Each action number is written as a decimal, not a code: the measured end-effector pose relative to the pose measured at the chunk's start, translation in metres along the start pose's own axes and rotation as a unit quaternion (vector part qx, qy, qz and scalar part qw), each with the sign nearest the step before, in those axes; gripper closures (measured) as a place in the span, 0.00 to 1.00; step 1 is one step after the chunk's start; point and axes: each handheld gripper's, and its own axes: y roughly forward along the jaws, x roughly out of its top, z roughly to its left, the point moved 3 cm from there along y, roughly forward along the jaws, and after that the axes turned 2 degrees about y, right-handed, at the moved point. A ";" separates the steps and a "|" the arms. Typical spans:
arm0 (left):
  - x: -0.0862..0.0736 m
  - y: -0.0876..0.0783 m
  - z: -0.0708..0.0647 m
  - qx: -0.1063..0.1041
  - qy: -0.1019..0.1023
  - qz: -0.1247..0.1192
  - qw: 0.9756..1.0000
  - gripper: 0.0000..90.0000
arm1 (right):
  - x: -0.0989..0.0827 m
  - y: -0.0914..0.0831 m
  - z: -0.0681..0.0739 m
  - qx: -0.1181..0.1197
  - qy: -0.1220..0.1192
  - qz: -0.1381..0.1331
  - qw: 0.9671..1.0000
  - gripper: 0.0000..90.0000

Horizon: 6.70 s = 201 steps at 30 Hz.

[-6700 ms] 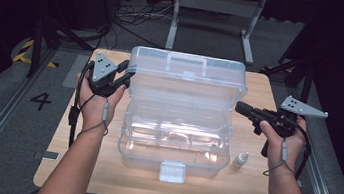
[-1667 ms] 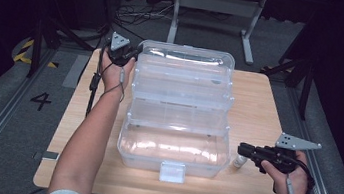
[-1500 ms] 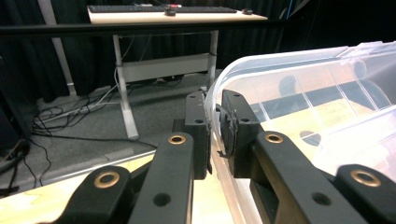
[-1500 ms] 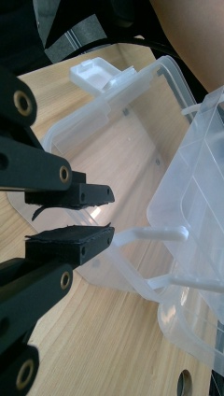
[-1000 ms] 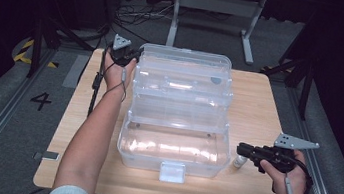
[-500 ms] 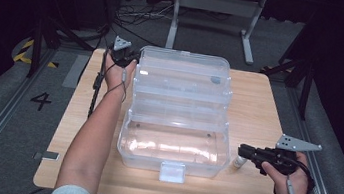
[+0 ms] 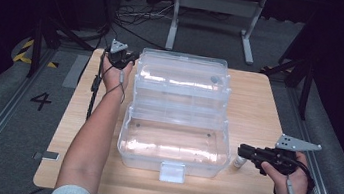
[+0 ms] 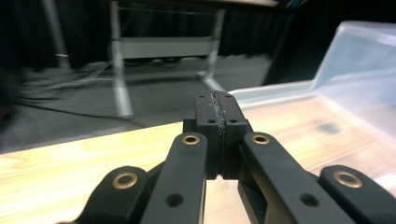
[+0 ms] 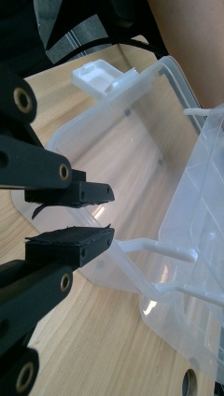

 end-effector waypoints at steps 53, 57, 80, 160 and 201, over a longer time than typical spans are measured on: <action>0.033 -0.208 -0.095 -0.188 0.141 0.012 0.972 0.67 | 0.012 -0.009 -0.042 -0.032 0.018 -0.005 0.999 0.77; 0.031 -0.212 -0.097 -0.191 0.145 0.015 0.971 0.66 | 0.012 -0.009 -0.043 -0.034 0.017 -0.005 0.999 0.77; 0.017 -0.235 -0.078 -0.175 0.129 0.042 0.975 0.62 | 0.027 -0.014 -0.046 -0.039 0.001 0.032 0.999 0.76; 0.006 -0.264 -0.070 -0.120 0.136 0.058 0.982 0.63 | 0.039 0.029 -0.045 0.005 -0.156 0.394 0.906 0.67; 0.004 -0.265 -0.064 -0.117 0.122 0.057 0.984 0.62 | 0.023 0.050 -0.046 0.003 -0.199 0.437 0.877 0.79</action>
